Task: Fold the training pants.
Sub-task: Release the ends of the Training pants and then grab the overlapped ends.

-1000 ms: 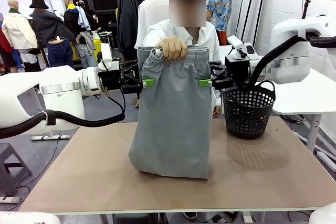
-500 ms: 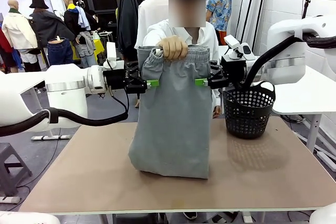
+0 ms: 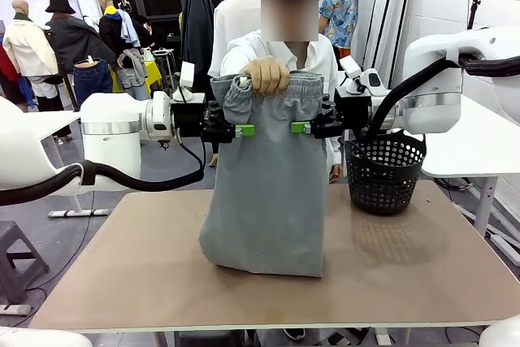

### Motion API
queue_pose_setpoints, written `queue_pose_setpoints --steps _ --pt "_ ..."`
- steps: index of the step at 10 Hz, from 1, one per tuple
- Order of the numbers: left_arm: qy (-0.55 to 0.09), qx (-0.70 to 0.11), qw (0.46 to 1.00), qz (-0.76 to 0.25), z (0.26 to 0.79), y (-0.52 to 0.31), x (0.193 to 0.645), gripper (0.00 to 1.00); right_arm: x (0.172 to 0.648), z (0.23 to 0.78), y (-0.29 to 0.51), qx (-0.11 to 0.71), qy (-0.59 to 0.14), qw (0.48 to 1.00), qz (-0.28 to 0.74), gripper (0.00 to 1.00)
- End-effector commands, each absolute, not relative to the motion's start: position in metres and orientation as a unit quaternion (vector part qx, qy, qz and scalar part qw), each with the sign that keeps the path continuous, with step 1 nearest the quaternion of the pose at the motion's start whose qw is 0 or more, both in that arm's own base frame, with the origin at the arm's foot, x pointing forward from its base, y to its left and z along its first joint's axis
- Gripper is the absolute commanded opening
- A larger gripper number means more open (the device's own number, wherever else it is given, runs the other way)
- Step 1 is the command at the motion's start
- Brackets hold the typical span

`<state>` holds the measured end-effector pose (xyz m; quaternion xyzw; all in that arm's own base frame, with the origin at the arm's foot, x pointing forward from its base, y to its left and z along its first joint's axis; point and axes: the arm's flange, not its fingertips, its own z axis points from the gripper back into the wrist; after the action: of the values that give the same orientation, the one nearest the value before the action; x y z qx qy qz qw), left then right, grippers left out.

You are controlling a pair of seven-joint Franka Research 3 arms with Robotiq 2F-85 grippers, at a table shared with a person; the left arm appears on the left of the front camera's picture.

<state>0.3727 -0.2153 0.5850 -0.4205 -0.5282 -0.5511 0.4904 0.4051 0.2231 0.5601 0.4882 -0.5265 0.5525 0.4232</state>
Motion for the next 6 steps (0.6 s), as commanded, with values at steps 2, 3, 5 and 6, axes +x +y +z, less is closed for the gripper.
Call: queue_pose_setpoints --steps 2,3,5,6 --pt "-0.509 -0.437 0.502 -0.546 0.595 -0.220 0.376 1.00 0.415 0.560 0.239 0.477 -0.544 0.428 0.542 1.00" --pt "-0.510 -0.440 0.501 -0.543 0.596 -0.221 0.376 1.00 0.416 0.562 0.240 0.487 -0.537 0.431 0.536 1.00" --pt "-0.517 -0.433 0.500 -0.544 0.597 -0.214 0.377 0.80 0.417 0.570 0.237 0.495 -0.539 0.430 0.529 1.00" --pt "-0.518 -0.432 0.499 -0.544 0.596 -0.212 0.377 0.60 0.419 0.573 0.236 0.493 -0.535 0.438 0.528 0.80"
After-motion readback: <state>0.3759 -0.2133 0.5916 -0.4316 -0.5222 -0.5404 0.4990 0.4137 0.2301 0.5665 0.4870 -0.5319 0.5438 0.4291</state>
